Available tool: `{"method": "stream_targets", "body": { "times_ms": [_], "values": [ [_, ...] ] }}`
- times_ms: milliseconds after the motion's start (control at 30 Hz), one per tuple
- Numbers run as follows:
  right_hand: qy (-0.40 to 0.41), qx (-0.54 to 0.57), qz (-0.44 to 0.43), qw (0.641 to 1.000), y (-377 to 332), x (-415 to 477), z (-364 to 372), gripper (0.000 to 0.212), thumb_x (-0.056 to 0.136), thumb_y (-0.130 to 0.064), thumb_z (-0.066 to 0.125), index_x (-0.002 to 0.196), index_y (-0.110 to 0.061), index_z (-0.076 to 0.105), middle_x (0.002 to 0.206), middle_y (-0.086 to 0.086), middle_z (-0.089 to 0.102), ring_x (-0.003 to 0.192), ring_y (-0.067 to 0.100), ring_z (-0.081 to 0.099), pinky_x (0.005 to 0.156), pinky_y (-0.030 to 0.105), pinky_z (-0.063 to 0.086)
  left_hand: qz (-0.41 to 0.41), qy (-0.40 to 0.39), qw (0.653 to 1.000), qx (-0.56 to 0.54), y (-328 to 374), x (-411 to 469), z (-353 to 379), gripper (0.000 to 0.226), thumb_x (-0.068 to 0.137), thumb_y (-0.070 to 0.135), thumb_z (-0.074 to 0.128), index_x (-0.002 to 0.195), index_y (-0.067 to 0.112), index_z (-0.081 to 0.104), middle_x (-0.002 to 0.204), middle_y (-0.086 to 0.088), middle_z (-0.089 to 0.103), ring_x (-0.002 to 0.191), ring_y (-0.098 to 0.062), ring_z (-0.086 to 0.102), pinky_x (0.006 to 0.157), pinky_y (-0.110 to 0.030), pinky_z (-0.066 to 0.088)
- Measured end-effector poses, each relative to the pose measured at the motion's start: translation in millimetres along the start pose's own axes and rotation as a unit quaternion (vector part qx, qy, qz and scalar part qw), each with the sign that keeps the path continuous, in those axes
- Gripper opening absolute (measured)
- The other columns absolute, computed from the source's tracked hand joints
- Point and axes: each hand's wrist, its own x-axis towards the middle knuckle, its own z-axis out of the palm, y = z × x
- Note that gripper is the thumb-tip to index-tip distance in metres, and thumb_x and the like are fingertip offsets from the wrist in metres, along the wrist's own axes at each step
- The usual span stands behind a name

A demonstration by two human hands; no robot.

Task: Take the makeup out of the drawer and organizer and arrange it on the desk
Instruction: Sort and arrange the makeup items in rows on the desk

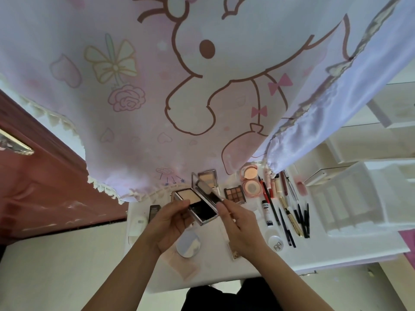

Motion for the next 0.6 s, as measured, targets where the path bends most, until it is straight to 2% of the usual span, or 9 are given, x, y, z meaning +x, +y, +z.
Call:
{"method": "stream_targets", "body": {
  "times_ms": [67,133,200,267,333,433,500,600],
  "values": [
    [0.052,0.026,0.048,0.997,3,1,4,0.023,0.102,-0.042,0.044,0.094,-0.038,0.065,0.068,-0.004,0.061,0.062,0.014,0.057,0.059,0.033,0.05,-0.001,-0.002,1.0,-0.006,-3,-4,0,0.009,0.079,0.003,0.07,0.087,0.001,0.073,0.094,-0.018,0.071,0.083,-0.023,0.071,0.076,-0.03,0.06],
    [0.075,0.065,0.1,0.99,3,1,4,0.026,0.103,-0.038,0.044,0.089,-0.026,0.063,0.071,0.005,0.062,0.068,0.022,0.06,0.063,0.035,0.053,-0.007,-0.009,1.0,-0.015,-7,-7,-1,0.024,0.085,-0.003,0.054,0.103,-0.001,0.069,0.106,-0.02,0.071,0.095,-0.026,0.07,0.082,-0.033,0.06],
    [0.078,0.112,0.132,0.982,2,1,3,0.019,0.104,-0.03,0.045,0.097,-0.02,0.061,0.077,0.005,0.064,0.07,0.016,0.062,0.066,0.029,0.054,-0.011,-0.003,1.0,-0.019,-10,-8,0,0.033,0.085,-0.004,0.053,0.116,-0.003,0.062,0.117,-0.022,0.068,0.103,-0.028,0.069,0.084,-0.035,0.059],
    [0.068,0.149,0.158,0.974,2,0,0,0.015,0.105,-0.026,0.045,0.113,-0.022,0.057,0.086,0.004,0.07,0.074,0.011,0.066,0.065,0.024,0.054,-0.017,0.008,1.0,-0.021,-13,-8,-4,0.034,0.083,-0.003,0.056,0.118,-0.003,0.061,0.119,-0.023,0.067,0.103,-0.029,0.068,0.083,-0.036,0.06],
    [0.064,0.156,0.176,0.97,5,-1,0,0.018,0.105,-0.026,0.044,0.119,-0.023,0.054,0.092,0.005,0.072,0.077,0.01,0.069,0.065,0.025,0.054,-0.027,0.017,0.999,-0.015,-15,-6,-8,0.035,0.084,-0.003,0.06,0.119,-0.003,0.059,0.12,-0.023,0.066,0.105,-0.03,0.067,0.083,-0.038,0.059],
    [0.06,0.145,0.199,0.967,8,-2,0,0.016,0.105,-0.027,0.043,0.117,-0.025,0.054,0.087,0.002,0.075,0.077,0.009,0.071,0.065,0.024,0.052,-0.049,0.027,0.998,0.014,-18,0,-14,0.039,0.083,0.011,0.069,0.121,0.004,0.062,0.111,-0.016,0.067,0.098,-0.026,0.063,0.083,-0.04,0.055],
    [0.06,0.151,0.221,0.962,10,-4,0,0.014,0.105,-0.027,0.045,0.114,-0.026,0.055,0.084,0.002,0.075,0.074,0.007,0.07,0.064,0.024,0.051,-0.064,0.067,0.995,0.044,-22,4,-16,0.032,0.09,0.02,0.066,0.119,0.006,0.066,0.101,-0.013,0.067,0.09,-0.023,0.059,0.082,-0.038,0.049],
    [0.062,0.139,0.265,0.952,20,-9,0,0.011,0.103,-0.027,0.049,0.108,-0.028,0.058,0.089,-0.002,0.074,0.073,0.003,0.069,0.065,0.027,0.052,-0.055,0.132,0.986,0.086,-34,9,-19,0.021,0.095,0.013,0.059,0.111,0.004,0.069,0.088,-0.01,0.067,0.071,-0.016,0.056,0.065,-0.029,0.045]
  ]
}}
